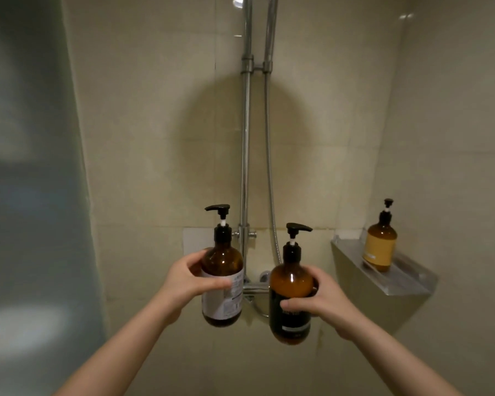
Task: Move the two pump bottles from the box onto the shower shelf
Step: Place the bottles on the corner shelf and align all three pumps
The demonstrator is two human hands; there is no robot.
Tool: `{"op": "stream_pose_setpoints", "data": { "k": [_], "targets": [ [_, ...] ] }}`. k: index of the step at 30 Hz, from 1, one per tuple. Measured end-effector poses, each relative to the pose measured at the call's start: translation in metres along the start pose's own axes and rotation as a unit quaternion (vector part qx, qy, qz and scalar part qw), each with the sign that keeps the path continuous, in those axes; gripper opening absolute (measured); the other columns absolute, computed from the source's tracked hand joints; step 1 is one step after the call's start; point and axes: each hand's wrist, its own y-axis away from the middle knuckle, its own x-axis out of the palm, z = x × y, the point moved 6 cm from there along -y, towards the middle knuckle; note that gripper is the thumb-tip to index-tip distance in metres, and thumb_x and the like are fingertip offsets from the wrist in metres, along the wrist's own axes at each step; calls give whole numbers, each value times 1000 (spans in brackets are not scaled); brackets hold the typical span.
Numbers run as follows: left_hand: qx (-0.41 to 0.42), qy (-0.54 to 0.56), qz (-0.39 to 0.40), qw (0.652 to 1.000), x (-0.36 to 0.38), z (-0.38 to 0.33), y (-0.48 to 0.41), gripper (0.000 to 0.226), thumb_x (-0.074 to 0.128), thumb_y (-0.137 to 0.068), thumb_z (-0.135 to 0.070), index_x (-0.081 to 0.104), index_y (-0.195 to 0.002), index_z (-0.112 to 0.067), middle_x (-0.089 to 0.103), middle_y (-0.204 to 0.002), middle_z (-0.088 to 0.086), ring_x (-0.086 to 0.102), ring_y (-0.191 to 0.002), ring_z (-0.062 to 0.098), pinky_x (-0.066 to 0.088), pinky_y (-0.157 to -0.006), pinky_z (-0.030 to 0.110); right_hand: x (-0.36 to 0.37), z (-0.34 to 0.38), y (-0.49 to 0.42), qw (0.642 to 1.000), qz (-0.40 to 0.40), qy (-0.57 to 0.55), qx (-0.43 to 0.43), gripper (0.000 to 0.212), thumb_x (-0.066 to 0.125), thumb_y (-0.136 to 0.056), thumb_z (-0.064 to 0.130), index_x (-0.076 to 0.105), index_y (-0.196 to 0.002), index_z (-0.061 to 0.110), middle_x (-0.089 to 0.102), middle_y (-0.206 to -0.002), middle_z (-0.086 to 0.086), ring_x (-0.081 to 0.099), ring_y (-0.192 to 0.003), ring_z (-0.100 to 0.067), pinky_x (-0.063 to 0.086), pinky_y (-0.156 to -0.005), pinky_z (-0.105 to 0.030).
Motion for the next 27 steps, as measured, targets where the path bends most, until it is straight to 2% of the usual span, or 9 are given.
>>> {"op": "stream_pose_setpoints", "data": {
  "k": [4,8,11,15,18,21,25,27],
  "targets": [
    [-1,-7,23,1000,6,-8,-5,73,88,-27,-46,69,-97,-37,74,-96,-13,65,-95,7,54,-70,26,-7,14,6,1000,-26,10,8,72,85,-62,24,49,-124,23,56,-116,5,55,-108,-17,49,-93,-37],
    [-4,-2,52,999,16,-14,-18,70,90,-31,-43,69,-97,-37,73,-98,-11,65,-96,8,55,-69,27,-21,19,10,998,-59,16,17,74,85,-62,26,48,-126,21,56,-118,3,54,-110,-19,50,-94,-41],
    [-4,13,69,998,27,-20,-33,76,91,-31,-42,69,-103,-32,73,-100,-9,65,-97,9,55,-70,30,-40,20,8,996,-81,15,20,72,86,-61,28,49,-122,25,56,-114,7,55,-104,-15,53,-85,-36],
    [12,19,99,995,48,-37,-65,64,89,-32,-39,71,-93,-34,74,-94,-15,67,-93,7,54,-63,23,-74,20,-1,994,-108,10,20,69,86,-59,32,48,-117,31,56,-109,14,54,-95,-4,50,-65,-24],
    [23,35,111,993,66,-45,-92,68,89,-31,-39,71,-96,-31,74,-97,-9,66,-95,11,55,-70,30,-106,14,-12,989,-144,6,26,72,87,-58,30,47,-118,31,55,-109,14,54,-96,-7,51,-64,-26],
    [42,41,134,989,90,-54,-122,71,88,-37,-35,68,-105,-27,72,-103,-5,65,-100,14,54,-72,30,-139,5,-24,984,-176,18,35,71,87,-59,30,48,-118,30,55,-109,13,54,-96,-10,51,-63,-26],
    [65,32,157,985,130,-65,-165,82,89,-35,-37,65,-113,-23,70,-108,-4,63,-102,13,54,-75,31,-183,-7,-39,975,-218,6,42,64,89,-56,26,52,-107,34,60,-103,13,58,-92,-8,49,-57,-20],
    [66,40,162,984,151,-66,-189,78,90,-42,-30,64,-116,-22,70,-109,-3,63,-102,15,55,-76,34,-203,-13,-45,972,-230,9,51,60,89,-56,25,52,-103,37,61,-102,13,59,-89,-5,47,-50,-16]
  ]
}}
